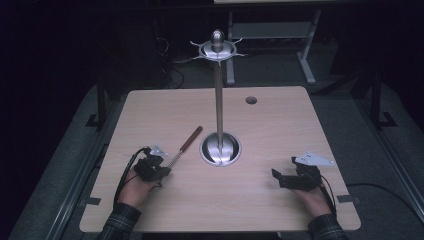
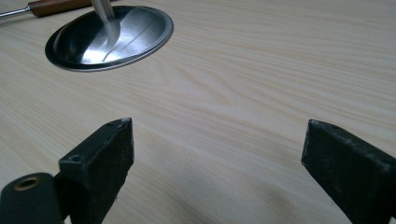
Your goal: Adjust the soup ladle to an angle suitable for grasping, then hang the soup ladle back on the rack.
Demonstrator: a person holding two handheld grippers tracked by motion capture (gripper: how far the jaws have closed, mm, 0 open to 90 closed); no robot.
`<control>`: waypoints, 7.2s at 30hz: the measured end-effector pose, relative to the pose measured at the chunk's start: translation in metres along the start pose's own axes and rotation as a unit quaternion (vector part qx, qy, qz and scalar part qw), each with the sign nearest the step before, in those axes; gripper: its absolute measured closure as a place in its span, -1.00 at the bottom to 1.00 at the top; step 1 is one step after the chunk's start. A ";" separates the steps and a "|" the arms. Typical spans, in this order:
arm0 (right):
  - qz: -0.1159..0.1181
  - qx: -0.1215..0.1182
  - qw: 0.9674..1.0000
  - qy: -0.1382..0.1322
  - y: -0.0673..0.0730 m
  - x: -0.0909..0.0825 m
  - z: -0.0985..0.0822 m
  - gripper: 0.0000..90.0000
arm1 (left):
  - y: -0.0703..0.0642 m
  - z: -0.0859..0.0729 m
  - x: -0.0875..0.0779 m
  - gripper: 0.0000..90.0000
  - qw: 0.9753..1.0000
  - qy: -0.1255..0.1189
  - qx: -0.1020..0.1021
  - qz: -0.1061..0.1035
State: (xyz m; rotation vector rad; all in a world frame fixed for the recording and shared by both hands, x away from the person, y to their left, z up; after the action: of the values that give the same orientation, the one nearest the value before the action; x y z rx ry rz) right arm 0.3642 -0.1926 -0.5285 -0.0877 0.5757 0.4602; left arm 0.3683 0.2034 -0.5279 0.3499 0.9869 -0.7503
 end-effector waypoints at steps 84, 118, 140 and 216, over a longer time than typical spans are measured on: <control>-0.002 0.011 1.000 0.003 -0.004 -0.004 -0.005 -0.80 | 0.036 0.090 0.059 0.55 0.997 0.081 -0.013 0.003; -0.002 0.011 1.000 0.003 -0.004 -0.004 -0.005 -0.80 | 0.035 0.102 0.021 0.64 0.999 -0.025 -0.016 -0.021; -0.005 0.010 1.000 0.003 -0.005 -0.004 -0.006 -0.80 | 0.024 0.109 -0.037 0.64 0.985 -0.164 0.007 -0.052; -0.004 0.015 1.000 0.004 -0.005 -0.004 -0.006 -0.80 | -0.044 0.236 -0.178 0.64 0.937 -0.311 0.121 -0.098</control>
State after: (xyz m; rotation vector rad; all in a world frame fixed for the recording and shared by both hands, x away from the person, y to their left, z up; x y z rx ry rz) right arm 0.3600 -0.1996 -0.5318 -0.0637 0.5900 0.4445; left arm 0.4249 0.1079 -0.2509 0.2033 0.3299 -1.0847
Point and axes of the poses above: each handheld gripper's, and its own axes: x roughly forward along the jaws, z roughly out of its top, y roughly to its left, the point moved 10 cm from there along x, roughly forward along the jaws, and after that the axes turned 4 degrees about -z, right-handed, at the moved point
